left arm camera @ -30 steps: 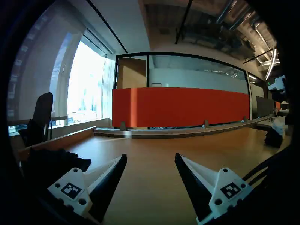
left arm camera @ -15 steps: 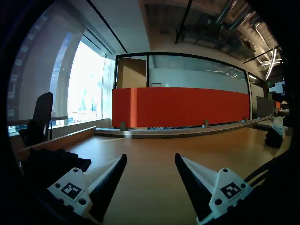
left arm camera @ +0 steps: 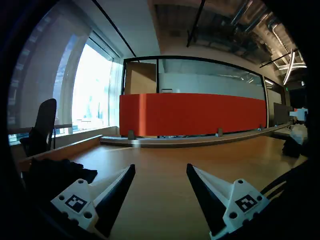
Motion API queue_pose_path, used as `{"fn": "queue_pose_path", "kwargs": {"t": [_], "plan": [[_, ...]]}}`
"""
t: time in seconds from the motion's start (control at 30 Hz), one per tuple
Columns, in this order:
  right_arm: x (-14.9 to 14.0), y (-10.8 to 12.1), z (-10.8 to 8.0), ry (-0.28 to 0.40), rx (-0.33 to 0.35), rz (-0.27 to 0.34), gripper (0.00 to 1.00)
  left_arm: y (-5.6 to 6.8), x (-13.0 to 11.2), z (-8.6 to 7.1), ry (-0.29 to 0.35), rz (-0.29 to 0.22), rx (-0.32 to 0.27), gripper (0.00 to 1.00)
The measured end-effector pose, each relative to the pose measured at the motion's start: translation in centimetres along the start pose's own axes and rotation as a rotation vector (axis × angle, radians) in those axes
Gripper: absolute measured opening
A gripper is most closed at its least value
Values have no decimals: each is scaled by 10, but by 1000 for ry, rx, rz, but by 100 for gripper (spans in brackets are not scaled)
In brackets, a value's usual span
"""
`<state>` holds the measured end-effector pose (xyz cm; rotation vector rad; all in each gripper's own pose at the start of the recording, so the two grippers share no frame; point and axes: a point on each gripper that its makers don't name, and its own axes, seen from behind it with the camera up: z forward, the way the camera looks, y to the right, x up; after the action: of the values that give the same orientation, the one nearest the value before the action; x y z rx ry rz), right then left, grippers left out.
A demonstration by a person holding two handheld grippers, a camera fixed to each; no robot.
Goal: Fold towel
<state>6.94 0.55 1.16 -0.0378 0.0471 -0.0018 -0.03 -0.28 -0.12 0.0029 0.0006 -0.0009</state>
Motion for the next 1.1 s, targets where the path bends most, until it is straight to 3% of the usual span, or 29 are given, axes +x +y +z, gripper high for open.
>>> {"fn": "queue_pose_path", "kwargs": {"t": [0.6,1.1], "plan": [[-48,11,-9,-5,-7,22,99,1,0,0,0,0,0,95],[-62,12,-9,-12,-1,61,99,1,0,0,0,0,0,95]]}}
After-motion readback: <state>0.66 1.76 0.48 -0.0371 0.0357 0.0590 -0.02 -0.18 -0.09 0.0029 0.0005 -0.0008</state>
